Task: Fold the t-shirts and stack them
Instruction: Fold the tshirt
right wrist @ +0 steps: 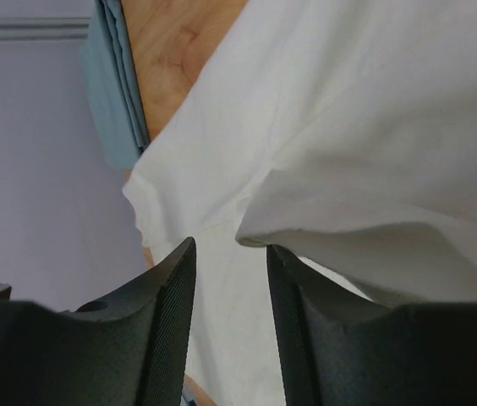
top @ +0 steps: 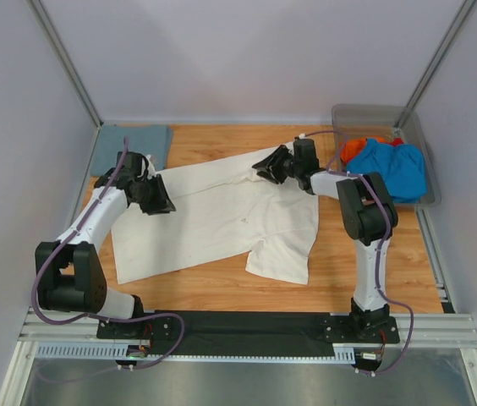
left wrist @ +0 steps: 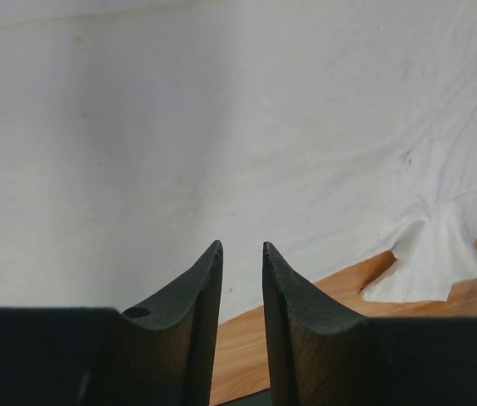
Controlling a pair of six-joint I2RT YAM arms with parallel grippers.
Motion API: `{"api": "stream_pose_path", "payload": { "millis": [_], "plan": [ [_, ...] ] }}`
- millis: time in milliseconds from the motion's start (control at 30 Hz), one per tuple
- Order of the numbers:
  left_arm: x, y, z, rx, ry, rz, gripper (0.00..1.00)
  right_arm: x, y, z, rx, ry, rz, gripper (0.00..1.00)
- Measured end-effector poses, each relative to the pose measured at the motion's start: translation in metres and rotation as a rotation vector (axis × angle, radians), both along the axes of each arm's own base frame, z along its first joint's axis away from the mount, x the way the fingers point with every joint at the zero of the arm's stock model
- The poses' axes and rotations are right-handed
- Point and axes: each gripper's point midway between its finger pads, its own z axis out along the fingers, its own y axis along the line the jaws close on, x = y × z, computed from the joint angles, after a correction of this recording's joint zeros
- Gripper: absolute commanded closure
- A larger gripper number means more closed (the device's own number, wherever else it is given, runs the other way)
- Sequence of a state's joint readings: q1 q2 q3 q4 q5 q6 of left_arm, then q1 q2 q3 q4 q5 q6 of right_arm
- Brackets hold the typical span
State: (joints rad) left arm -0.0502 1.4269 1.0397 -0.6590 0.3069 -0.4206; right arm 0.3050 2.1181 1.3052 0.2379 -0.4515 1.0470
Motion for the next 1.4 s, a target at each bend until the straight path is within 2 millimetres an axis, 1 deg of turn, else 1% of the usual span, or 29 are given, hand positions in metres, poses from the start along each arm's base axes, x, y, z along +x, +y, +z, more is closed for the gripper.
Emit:
{"api": "stream_pose_path", "payload": {
  "millis": [67,100,133,167,233,333,400,567,600,667,700,767,833,900,1033,1133,1233,1300,1400],
  "plan": [
    [0.000,0.000,-0.002,-0.003,0.001,-0.001,0.67,0.012,0.006,0.001,0.050,0.007,-0.023,0.58],
    [-0.001,0.000,-0.003,-0.003,0.004,-0.001,0.67,0.020,0.009,0.002,0.081,0.010,-0.036,0.56],
    [-0.003,-0.001,-0.004,-0.005,0.008,-0.002,0.67,0.033,0.014,0.003,0.131,0.016,-0.054,0.55],
    [-0.003,-0.001,-0.005,-0.005,0.012,-0.002,0.67,0.037,0.016,0.003,0.149,0.019,-0.060,0.55],
    [-0.004,-0.001,-0.005,-0.006,0.013,-0.002,0.67,0.045,0.020,0.004,0.205,0.034,-0.077,0.48],
    [-0.003,0.000,-0.005,-0.007,0.011,0.000,0.67,0.044,0.019,0.005,0.215,0.052,-0.080,0.46],
    [-0.003,0.001,-0.006,-0.010,0.009,0.003,0.67,0.040,0.017,0.007,0.186,0.053,-0.063,0.46],
    [-0.005,0.001,-0.006,-0.019,0.012,0.003,0.67,0.021,0.005,0.016,0.000,0.002,0.039,0.47],
    [-0.005,0.001,-0.006,-0.021,0.011,0.002,0.67,0.016,0.001,0.021,-0.039,-0.017,0.061,0.51],
    [-0.005,0.001,-0.005,-0.022,0.009,0.003,0.67,0.009,-0.005,0.034,-0.105,-0.071,0.105,0.55],
    [-0.004,0.001,-0.005,-0.023,0.009,0.003,0.67,0.007,-0.007,0.039,-0.124,-0.090,0.120,0.59],
    [-0.005,0.001,-0.005,-0.027,0.010,0.003,0.67,0.003,-0.008,0.044,-0.156,-0.125,0.155,0.62],
    [-0.005,0.000,-0.006,-0.032,0.012,0.002,0.67,0.000,-0.009,0.039,-0.177,-0.130,0.180,0.63],
    [-0.006,-0.001,-0.006,-0.038,0.013,-0.001,0.67,0.001,-0.009,0.028,-0.196,-0.116,0.203,0.60],
    [-0.006,-0.002,-0.006,-0.044,0.014,-0.004,0.67,0.010,-0.007,0.002,-0.231,-0.092,0.233,0.56],
    [-0.006,-0.002,-0.006,-0.044,0.013,-0.005,0.67,0.017,-0.007,-0.012,-0.260,-0.086,0.258,0.54],
    [-0.006,-0.002,-0.006,-0.043,0.014,-0.005,0.67,0.022,-0.007,-0.016,-0.289,-0.095,0.276,0.53],
    [-0.006,-0.001,-0.006,-0.043,0.014,-0.004,0.67,0.025,-0.007,-0.014,-0.303,-0.108,0.287,0.53],
    [-0.006,-0.001,-0.006,-0.043,0.014,-0.003,0.67,0.029,-0.007,-0.012,-0.313,-0.125,0.299,0.55]
  ]
}}
